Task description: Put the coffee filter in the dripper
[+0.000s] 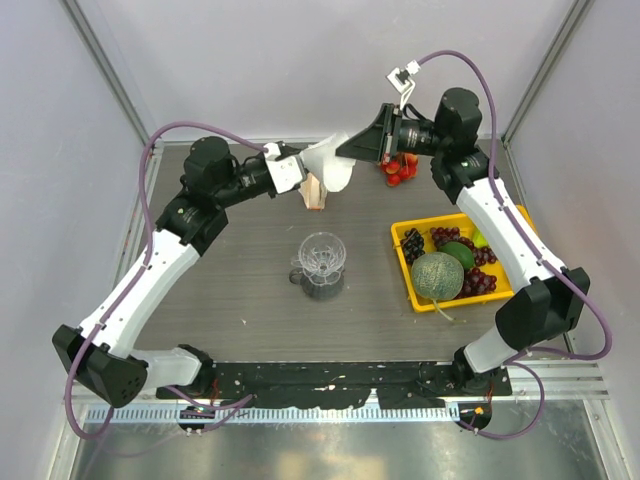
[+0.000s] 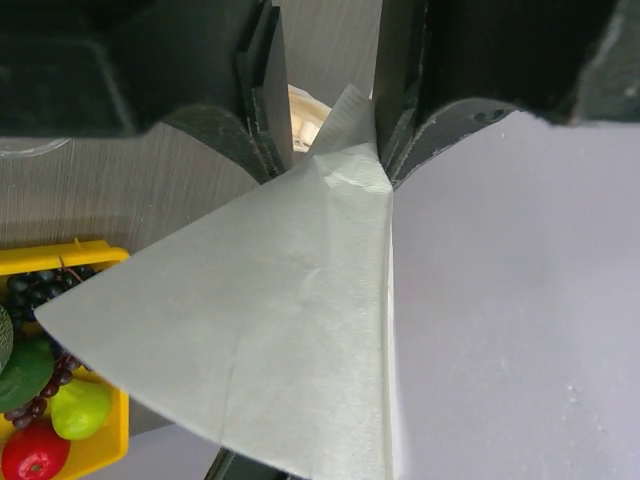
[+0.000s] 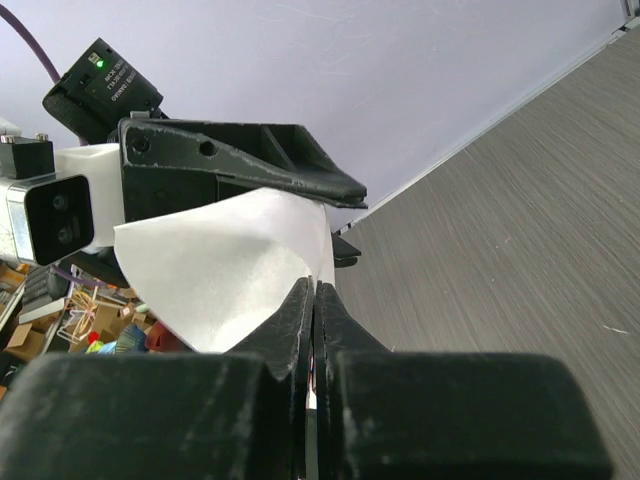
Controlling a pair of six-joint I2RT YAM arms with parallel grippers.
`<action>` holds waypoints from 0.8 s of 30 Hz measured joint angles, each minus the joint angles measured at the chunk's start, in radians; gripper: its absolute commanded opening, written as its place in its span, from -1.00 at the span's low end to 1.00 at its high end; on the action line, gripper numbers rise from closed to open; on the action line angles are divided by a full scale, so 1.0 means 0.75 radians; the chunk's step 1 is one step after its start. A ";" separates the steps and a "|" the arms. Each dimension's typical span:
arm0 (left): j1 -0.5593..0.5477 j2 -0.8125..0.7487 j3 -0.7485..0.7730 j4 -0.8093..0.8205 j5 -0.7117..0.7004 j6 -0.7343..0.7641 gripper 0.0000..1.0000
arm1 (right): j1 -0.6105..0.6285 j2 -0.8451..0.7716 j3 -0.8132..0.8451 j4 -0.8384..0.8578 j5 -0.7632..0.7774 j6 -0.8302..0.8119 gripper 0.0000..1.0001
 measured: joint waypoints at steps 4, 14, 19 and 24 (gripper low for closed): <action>0.000 0.000 0.000 -0.006 0.033 0.027 -0.28 | 0.000 0.010 0.010 0.011 -0.008 0.015 -0.90; 0.068 -0.022 -0.001 -0.049 0.078 -0.116 0.86 | -0.017 0.022 0.104 -0.085 -0.023 -0.067 -0.89; 0.237 -0.092 -0.038 -0.071 0.124 -0.419 0.72 | -0.031 0.020 0.270 -0.546 0.097 -0.416 -0.90; 0.289 -0.153 -0.080 -0.079 0.070 -0.797 0.60 | -0.034 -0.031 0.218 -0.724 0.368 -0.517 -0.90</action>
